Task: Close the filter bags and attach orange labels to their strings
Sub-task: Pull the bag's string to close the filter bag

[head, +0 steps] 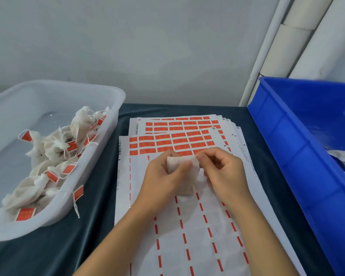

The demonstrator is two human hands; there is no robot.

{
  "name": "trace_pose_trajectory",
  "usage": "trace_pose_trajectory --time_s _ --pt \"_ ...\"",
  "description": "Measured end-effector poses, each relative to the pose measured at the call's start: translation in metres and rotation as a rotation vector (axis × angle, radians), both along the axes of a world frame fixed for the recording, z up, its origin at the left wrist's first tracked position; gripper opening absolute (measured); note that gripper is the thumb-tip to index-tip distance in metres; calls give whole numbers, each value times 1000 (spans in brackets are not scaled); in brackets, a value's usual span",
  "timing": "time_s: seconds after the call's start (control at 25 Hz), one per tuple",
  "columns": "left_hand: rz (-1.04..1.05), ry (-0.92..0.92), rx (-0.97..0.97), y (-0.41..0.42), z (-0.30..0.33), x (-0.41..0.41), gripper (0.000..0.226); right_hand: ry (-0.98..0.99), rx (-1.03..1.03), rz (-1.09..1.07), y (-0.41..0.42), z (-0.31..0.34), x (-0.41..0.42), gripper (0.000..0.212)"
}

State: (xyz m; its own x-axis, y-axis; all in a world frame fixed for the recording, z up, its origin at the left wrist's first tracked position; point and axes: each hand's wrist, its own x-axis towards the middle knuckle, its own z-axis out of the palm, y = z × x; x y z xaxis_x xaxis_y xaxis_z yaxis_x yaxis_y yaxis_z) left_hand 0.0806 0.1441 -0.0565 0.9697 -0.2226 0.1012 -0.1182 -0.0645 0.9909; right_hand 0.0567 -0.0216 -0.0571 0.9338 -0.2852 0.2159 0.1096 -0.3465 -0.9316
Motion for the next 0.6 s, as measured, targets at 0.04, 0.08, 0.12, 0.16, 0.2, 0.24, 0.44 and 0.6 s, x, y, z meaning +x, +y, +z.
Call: trace_pose_trajectory --time_s 0.04,0.08,0.12,0.16,0.2,0.24,0.44,0.6 --pt "-24 5 -19 0 2 -1 25 -22 1 -14 0 1 0 19" --pt "-39 18 -27 0 4 -2 29 -37 3 -27 1 2 0 18" --pt "-47 27 -20 -1 6 -3 31 -49 5 -38 3 2 -1 16" --pt "-53 31 1 -1 8 -4 29 -60 7 -47 4 3 -1 16" --pt "-58 25 31 -3 8 -4 24 -69 3 -54 6 3 -2 15" --pt "-63 11 60 -4 8 -4 18 -82 -14 -61 9 4 -3 14" --pt "-79 -45 162 -6 2 -4 11 -308 -231 -168 10 1 -4 10" --pt "-103 -54 254 -7 -1 -6 17 -386 -269 -328 4 -1 -4 18"
